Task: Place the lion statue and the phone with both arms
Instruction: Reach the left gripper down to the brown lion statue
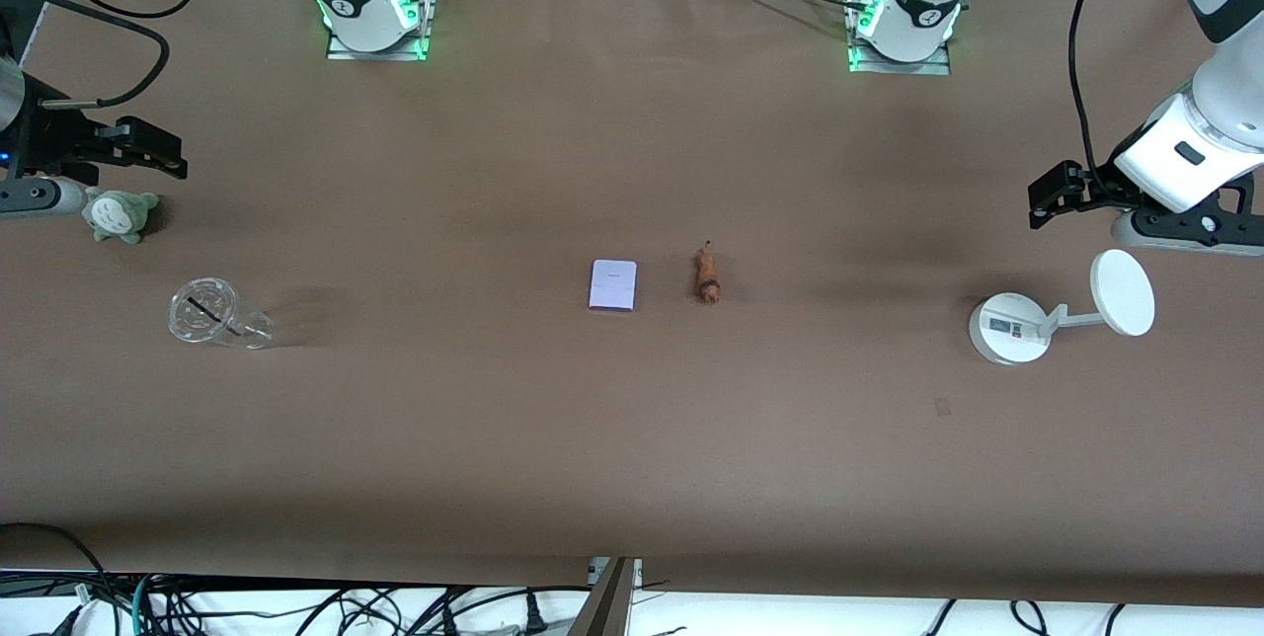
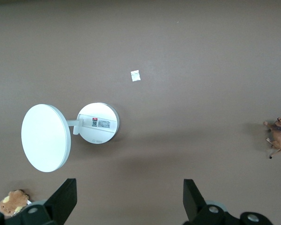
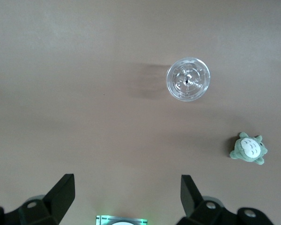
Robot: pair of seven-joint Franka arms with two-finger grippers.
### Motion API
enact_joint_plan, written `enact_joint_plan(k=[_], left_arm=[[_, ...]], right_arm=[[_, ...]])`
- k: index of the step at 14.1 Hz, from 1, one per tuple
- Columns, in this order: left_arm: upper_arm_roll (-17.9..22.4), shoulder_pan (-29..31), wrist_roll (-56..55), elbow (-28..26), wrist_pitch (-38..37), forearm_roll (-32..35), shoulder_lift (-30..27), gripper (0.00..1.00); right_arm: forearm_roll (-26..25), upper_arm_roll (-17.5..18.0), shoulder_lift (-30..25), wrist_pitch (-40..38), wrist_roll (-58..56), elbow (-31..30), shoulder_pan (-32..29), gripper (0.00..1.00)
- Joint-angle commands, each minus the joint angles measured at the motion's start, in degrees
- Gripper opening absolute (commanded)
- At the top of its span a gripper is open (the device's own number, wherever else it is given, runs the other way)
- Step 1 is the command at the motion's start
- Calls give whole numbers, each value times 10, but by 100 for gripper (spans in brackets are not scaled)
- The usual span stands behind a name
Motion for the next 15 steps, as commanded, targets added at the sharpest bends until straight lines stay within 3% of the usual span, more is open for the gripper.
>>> enact_joint_plan(k=[1,10,15], left_arm=[[0,2,10,15,-9,-14,6,100],[-7,-19,4,7,-11,-18,6,100],[-65,-21,-22,-3,-9,-35,49,100]], right_arm=[[11,0,-3,-20,7,7,-2,100],[8,6,-10,-35,1,2,10,100],[11,6,-10,-29,0,2,17,100]])
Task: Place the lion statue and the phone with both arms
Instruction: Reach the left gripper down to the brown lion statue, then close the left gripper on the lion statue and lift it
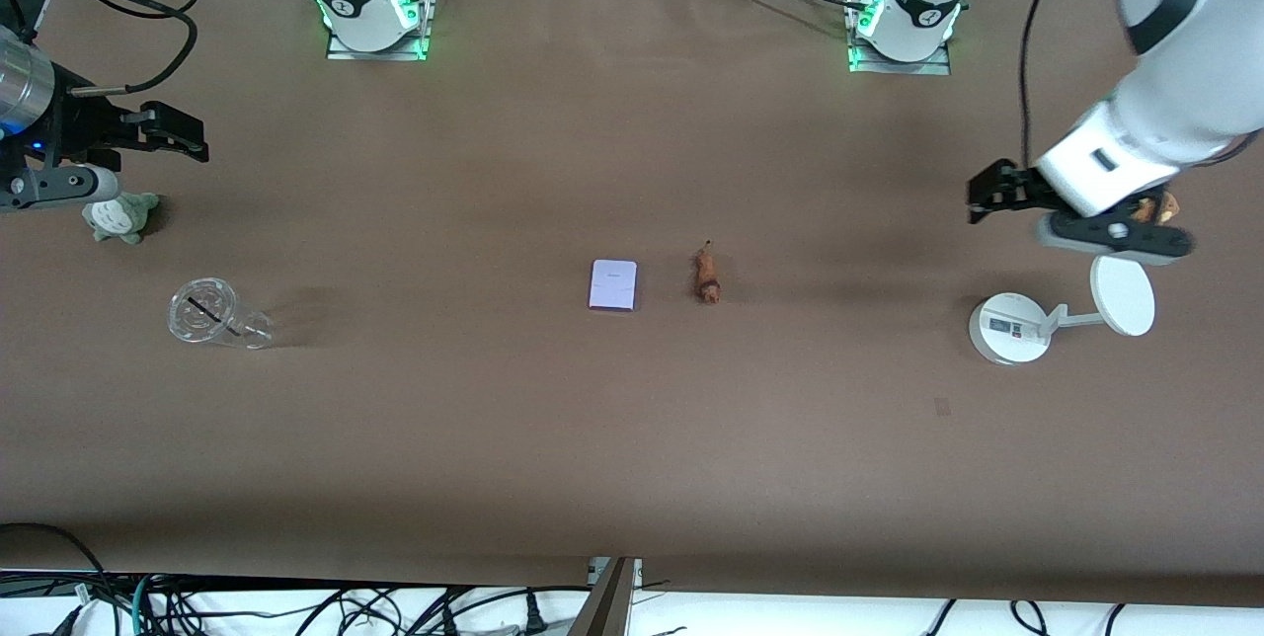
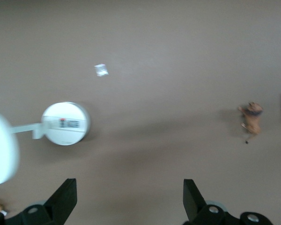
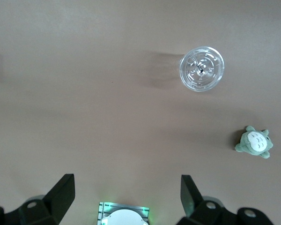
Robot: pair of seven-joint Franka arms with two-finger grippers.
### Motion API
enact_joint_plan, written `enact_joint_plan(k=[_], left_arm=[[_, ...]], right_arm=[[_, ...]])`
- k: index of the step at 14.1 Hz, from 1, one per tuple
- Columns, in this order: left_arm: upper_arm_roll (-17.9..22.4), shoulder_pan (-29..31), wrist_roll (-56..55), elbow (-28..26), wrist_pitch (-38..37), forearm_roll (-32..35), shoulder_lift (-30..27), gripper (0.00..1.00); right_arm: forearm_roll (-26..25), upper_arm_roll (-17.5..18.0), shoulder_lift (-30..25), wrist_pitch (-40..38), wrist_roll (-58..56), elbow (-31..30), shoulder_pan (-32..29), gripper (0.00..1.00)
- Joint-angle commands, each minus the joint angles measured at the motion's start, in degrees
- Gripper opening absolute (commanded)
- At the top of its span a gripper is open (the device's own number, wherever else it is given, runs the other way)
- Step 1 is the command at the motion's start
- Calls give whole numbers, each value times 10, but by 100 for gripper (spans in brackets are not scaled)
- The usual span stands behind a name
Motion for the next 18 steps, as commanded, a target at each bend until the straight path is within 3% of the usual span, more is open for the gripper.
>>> enact_joint_plan(k=[1,6,9,12,15,18], left_arm=[[-28,-1,-28,-3,1,-19,35,100],[-132,-17,-209,-6,112,-21,126,100],[-136,-76,-295,-5,206,4,179,100],[-136,-129,-341,-7,261,89,240,100],[-138,-147,-420,-9,303,194,295,100],[-137,-148,-428,-9,357,203,334,100]], right_arm=[[9,-1,-4,3,0,1,0,100],[9,-1,-3,6,-1,2,0,100],[9,-1,-3,6,-3,2,-1,100],[9,-3,-1,5,-3,3,0,100],[9,-6,3,4,-4,3,1,100],[10,-6,3,7,-4,2,1,100]])
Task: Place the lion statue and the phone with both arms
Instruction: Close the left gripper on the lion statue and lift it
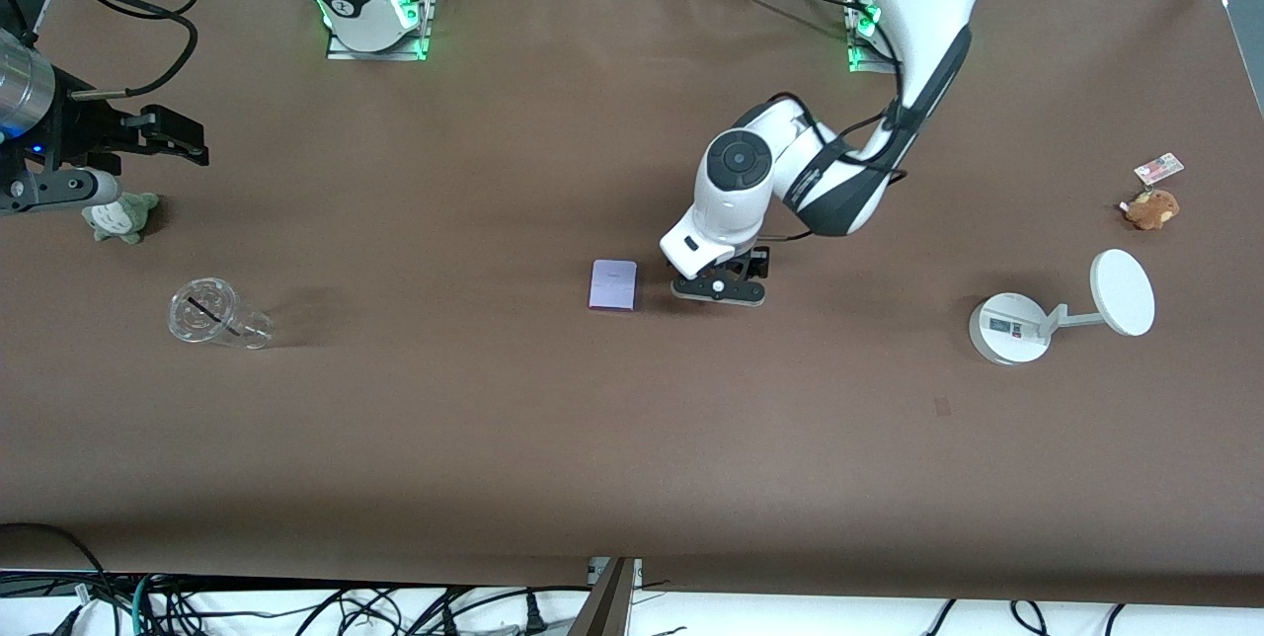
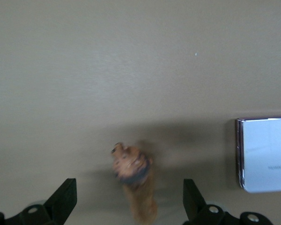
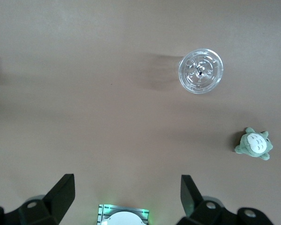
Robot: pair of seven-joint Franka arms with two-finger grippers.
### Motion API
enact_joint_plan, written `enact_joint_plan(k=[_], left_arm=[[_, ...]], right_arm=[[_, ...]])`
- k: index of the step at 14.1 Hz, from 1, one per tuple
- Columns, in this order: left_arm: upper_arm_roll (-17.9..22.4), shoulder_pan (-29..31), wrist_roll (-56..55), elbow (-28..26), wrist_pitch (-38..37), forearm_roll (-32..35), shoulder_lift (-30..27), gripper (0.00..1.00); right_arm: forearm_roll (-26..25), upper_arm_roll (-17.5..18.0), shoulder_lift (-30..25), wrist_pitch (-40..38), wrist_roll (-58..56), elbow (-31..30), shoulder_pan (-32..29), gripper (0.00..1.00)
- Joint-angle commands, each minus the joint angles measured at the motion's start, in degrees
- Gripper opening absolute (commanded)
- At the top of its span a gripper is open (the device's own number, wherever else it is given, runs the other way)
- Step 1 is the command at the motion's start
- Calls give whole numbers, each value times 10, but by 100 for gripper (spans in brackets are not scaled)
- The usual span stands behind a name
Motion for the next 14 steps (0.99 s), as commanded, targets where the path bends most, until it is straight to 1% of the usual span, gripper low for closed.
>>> enact_joint_plan(k=[1,3,5,6,7,8,11,13,14], left_arm=[[1,1,-12,8,23,18,21,100],[0,0,-13,9,24,19,22,100],[0,-1,-28,9,24,19,27,63],[0,-1,-31,9,24,19,26,46],[0,-1,-31,9,24,19,26,35],[0,0,-31,8,24,19,26,33],[0,2,-31,8,17,19,21,18],[-1,8,-25,12,13,18,7,18],[-1,12,-25,16,-5,11,-7,18]], right_arm=[[10,-3,0,1,-3,2,1,100],[10,-2,0,2,-3,2,1,100],[10,-3,0,2,-3,2,1,100],[9,-4,0,1,-3,2,5,100],[8,-6,0,0,-3,2,11,100],[8,-6,0,0,-3,3,11,100],[9,-7,0,0,-3,3,9,100],[9,-7,0,0,-3,3,11,100],[9,-7,0,0,-3,3,9,100]])
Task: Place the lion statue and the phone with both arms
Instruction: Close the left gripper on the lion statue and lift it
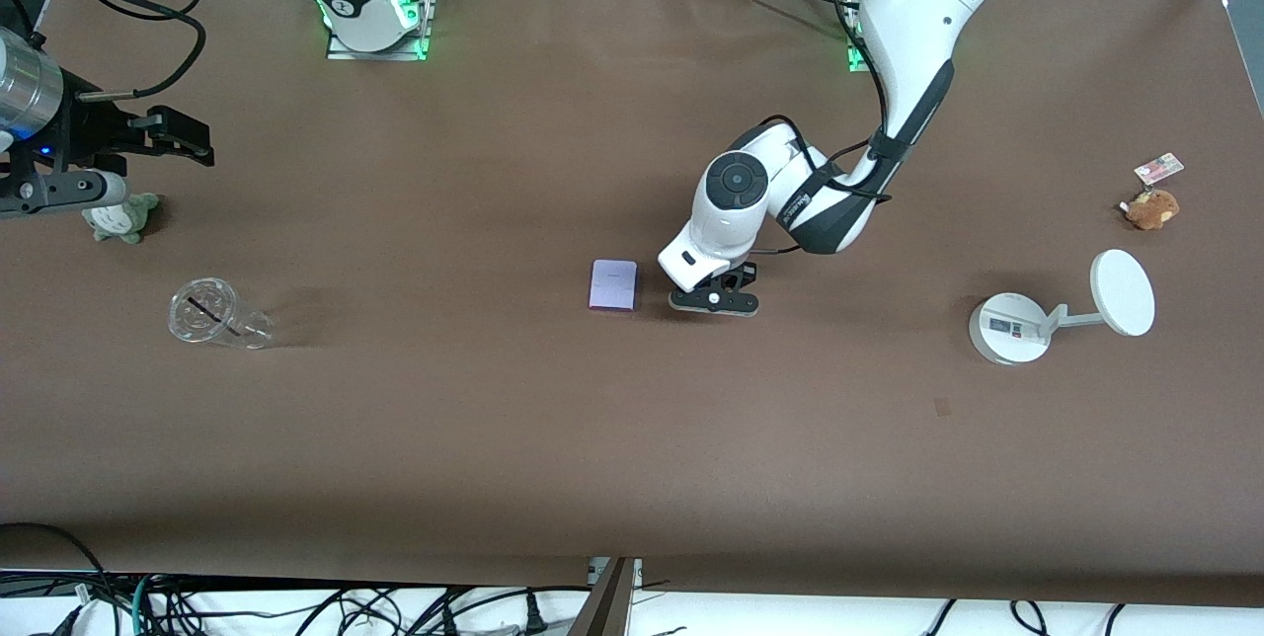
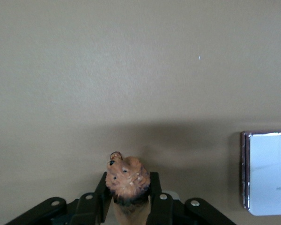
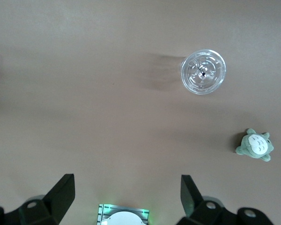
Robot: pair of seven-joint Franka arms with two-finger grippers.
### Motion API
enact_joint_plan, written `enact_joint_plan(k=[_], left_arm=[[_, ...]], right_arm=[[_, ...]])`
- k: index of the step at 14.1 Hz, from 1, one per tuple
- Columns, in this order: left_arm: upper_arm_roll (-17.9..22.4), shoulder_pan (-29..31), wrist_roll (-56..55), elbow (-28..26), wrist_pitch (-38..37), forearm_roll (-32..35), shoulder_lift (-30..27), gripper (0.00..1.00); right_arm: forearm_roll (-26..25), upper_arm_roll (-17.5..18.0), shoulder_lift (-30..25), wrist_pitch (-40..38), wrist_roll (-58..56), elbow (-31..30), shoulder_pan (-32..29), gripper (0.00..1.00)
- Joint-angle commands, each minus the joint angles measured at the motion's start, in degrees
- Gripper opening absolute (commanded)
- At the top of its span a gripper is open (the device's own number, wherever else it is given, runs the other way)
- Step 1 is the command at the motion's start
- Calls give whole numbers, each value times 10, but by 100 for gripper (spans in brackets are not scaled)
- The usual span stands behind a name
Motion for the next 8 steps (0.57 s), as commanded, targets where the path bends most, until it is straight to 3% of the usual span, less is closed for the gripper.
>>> enact_joint_plan(k=[1,5,8], left_arm=[[-4,16,-6,11,-64,7,-43,18],[-7,91,97,14,-135,-99,-104,18],[-7,165,202,14,-156,-123,-119,18]], right_arm=[[9,-6,-2,0,-3,3,3,100],[9,-6,-2,0,-3,3,3,100],[9,-5,-2,1,-2,3,3,100]])
